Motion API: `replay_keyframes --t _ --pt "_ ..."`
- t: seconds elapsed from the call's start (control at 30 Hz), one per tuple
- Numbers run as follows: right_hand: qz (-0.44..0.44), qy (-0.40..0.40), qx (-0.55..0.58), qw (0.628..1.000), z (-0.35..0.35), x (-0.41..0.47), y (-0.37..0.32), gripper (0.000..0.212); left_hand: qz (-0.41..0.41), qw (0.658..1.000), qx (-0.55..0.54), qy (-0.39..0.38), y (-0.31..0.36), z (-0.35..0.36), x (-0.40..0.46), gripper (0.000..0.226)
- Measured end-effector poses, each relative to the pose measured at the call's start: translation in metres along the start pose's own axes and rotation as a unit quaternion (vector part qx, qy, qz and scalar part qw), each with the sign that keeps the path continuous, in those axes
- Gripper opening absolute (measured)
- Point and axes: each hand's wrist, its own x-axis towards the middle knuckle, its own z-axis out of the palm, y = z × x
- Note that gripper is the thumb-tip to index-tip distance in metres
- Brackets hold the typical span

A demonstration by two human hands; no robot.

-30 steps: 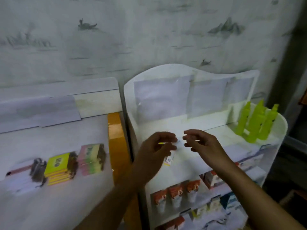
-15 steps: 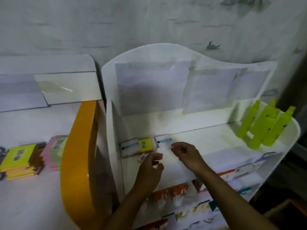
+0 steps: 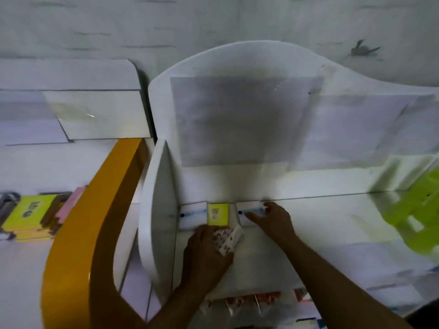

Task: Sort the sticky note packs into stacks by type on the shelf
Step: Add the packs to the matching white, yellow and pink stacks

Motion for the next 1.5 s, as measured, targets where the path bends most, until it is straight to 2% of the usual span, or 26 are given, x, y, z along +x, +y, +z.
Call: replay_keyframes --t 0.07,0.2,0.3,0.4,0.53,0.6,0.67,0.73,0.8,0.9,1.0,1.1,1.17,1.3,1.43,1.5 --pt "0.011 -0.014 -0.032 0.999 0.006 0.009 0.004 0.084 0.011 0.999 0.050 -0.011 -0.003 0.004 0.000 0.074" --pt "0.014 -0.053 -0.038 0.998 0.007 0.017 0.010 0.088 0.058 0.989 0.136 -0.008 -0.001 0.010 -0.004 0.081" --pt "0.015 -0.077 -0.022 0.997 0.004 0.019 0.011 0.092 0.062 0.987 0.149 -0.006 0.001 0.013 -0.008 0.070" --pt "-0.002 -0.080 0.065 0.995 0.001 0.016 0.012 0.090 0.062 0.986 0.155 0.000 0.001 0.012 -0.008 0.059" --pt "-0.027 -0.059 0.158 0.985 -0.010 0.007 0.015 0.073 -0.025 0.999 -0.003 0.021 0.017 -0.003 -0.011 0.036" --pt "-0.025 -0.069 0.218 0.973 -0.016 0.000 0.019 0.072 -0.068 0.991 -0.113 0.026 0.021 -0.008 -0.009 0.025" --pt "-0.030 -0.097 0.281 0.954 -0.021 -0.010 0.021 0.058 -0.108 0.972 -0.206 0.046 0.025 -0.011 -0.006 0.009" --pt "-0.037 -0.116 0.325 0.938 -0.028 -0.021 0.019 0.036 -0.136 0.948 -0.280 0.067 0.029 -0.013 -0.003 0.019" --pt "-0.046 -0.135 0.365 0.920 -0.036 -0.033 0.013 0.026 -0.153 0.923 -0.350 0.052 0.036 -0.013 -0.004 0.022" --pt "-0.052 -0.140 0.416 0.897 -0.051 -0.046 0.003 0.027 -0.177 0.889 -0.416 0.069 0.055 -0.018 -0.007 0.022" --pt "-0.070 -0.128 0.441 0.886 -0.068 -0.058 -0.008 0.033 -0.166 0.846 -0.498 0.089 0.081 -0.034 -0.010 0.021" --pt "-0.105 -0.127 0.460 0.873 -0.084 -0.071 -0.019 0.035 -0.140 0.803 -0.578 0.047 0.107 -0.059 -0.017 0.027" --pt "-0.128 -0.122 0.478 0.861 -0.095 -0.080 -0.030 0.033 -0.122 0.788 -0.604 -0.001 0.124 -0.076 -0.022 0.025" --pt "-0.161 -0.107 0.519 0.833 -0.118 -0.090 -0.060 0.024 -0.078 0.804 -0.589 -0.004 0.144 -0.110 -0.032 0.029" --pt "-0.208 -0.125 0.560 0.792 -0.129 -0.099 -0.104 0.025 0.007 0.848 -0.528 0.055 0.143 -0.162 -0.050 0.033" --pt "-0.234 -0.152 0.570 0.773 -0.126 -0.110 -0.127 0.027 0.023 0.854 -0.511 0.095 0.132 -0.190 -0.059 0.036"
